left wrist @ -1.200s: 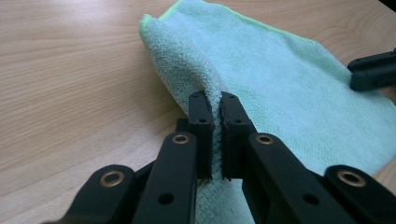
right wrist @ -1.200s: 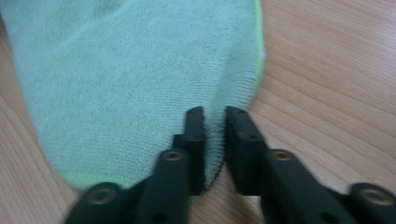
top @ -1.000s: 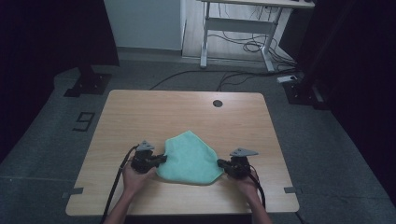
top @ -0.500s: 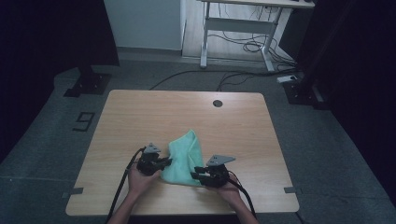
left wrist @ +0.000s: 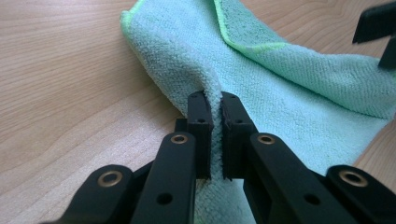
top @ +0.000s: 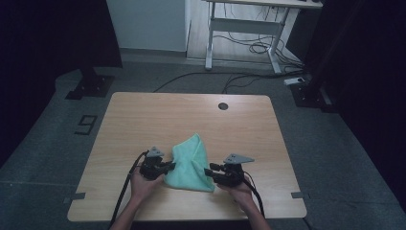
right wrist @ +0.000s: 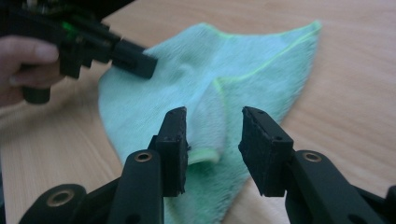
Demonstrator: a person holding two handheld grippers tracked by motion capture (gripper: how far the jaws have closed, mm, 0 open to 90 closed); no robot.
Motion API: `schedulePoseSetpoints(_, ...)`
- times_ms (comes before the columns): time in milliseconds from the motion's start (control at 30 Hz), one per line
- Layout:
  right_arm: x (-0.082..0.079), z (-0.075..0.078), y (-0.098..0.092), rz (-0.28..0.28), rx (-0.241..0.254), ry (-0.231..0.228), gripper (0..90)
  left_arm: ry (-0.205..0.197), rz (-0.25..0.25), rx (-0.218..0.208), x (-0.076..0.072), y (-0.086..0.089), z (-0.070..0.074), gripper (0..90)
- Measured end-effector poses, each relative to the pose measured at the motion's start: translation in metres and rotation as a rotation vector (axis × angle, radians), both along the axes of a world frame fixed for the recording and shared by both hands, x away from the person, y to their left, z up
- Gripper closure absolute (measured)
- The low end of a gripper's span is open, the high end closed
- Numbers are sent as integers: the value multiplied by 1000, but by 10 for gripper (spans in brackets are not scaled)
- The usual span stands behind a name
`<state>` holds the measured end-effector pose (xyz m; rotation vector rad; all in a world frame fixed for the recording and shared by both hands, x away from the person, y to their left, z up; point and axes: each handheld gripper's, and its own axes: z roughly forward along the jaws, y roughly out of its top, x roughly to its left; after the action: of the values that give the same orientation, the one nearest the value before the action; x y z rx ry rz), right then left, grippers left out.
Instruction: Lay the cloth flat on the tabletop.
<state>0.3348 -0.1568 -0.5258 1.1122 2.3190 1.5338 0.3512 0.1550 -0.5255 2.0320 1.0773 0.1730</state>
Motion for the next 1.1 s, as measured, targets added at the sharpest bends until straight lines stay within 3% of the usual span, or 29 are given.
schedulePoseSetpoints(200,3,0,-7,-33,-21,1,611,3,-1,4,0,-1,-1,840)
schedulePoseSetpoints(233,3,-4,-2,-31,-50,5,611,3,0,5,0,-2,-1,840)
schedulePoseSetpoints(333,3,-7,8,-13,-73,8,609,4,0,5,0,-1,-2,839)
schedulePoseSetpoints(500,-7,-11,45,81,-159,-17,564,4,-1,8,0,-1,-1,839)
schedulePoseSetpoints(800,-5,-21,55,79,-209,-7,554,7,-1,9,1,0,-2,838)
schedulePoseSetpoints(833,-8,-22,57,92,-229,-24,612,8,0,9,1,0,-2,838)
schedulePoseSetpoints(900,-9,-22,58,102,-234,-35,647,8,1,9,1,0,-2,838)
schedulePoseSetpoints(933,-11,-21,58,108,-250,-51,731,7,2,10,1,0,-2,838)
schedulePoseSetpoints(1000,-12,-20,58,105,-252,-58,769,8,2,10,1,1,-2,839)
schedulePoseSetpoints(1100,-12,-13,48,92,-213,-56,844,9,7,7,1,3,-2,839)
